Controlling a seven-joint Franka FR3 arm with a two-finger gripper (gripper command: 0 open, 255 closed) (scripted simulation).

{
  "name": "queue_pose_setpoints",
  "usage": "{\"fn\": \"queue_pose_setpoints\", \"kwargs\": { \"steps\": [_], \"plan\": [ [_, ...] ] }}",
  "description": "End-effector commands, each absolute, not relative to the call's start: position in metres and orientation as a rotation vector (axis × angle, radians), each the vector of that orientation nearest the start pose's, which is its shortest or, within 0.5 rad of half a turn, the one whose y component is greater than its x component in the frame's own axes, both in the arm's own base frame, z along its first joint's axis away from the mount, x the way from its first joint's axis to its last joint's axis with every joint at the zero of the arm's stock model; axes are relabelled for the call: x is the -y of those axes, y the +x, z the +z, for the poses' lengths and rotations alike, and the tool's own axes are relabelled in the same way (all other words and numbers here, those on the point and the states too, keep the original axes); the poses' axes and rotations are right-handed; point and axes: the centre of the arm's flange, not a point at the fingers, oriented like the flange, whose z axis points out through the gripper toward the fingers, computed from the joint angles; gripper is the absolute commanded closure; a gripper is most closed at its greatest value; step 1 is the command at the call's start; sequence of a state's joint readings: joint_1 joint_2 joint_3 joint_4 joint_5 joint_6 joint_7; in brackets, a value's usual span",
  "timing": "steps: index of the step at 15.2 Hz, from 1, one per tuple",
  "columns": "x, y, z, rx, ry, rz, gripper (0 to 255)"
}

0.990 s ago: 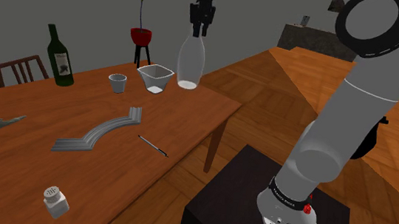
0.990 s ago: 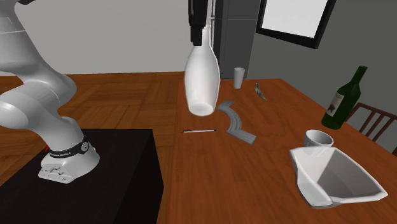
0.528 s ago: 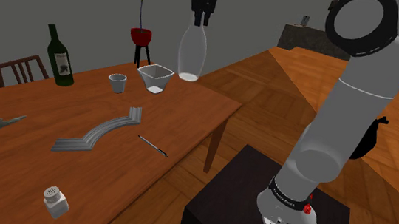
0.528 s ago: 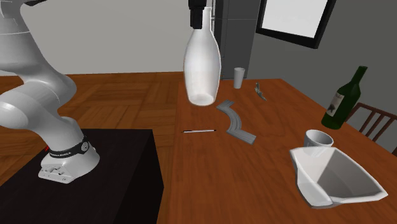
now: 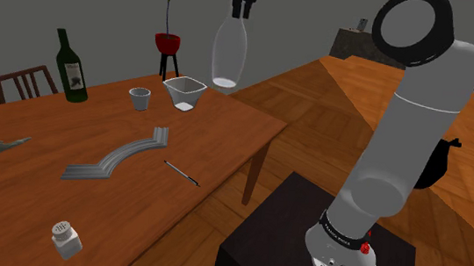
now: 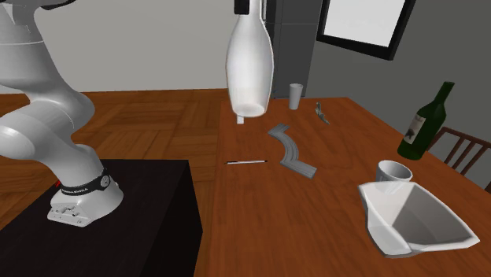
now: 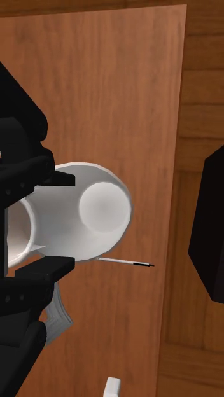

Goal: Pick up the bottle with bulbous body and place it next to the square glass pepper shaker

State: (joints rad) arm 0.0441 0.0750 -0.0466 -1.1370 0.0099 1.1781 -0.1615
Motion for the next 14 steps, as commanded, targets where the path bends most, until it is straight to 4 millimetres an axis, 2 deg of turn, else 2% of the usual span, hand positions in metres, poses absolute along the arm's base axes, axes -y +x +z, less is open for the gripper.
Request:
{"fn": "queue_pose_setpoints", "kwargs": {
  "steps": [1,14],
  "plan": [
    [-0.02,0.517,0.741,0.254,-3.122,0.052,255],
    [-0.18,0.484,0.688,0.254,-3.122,0.052,255]
  ]
}}
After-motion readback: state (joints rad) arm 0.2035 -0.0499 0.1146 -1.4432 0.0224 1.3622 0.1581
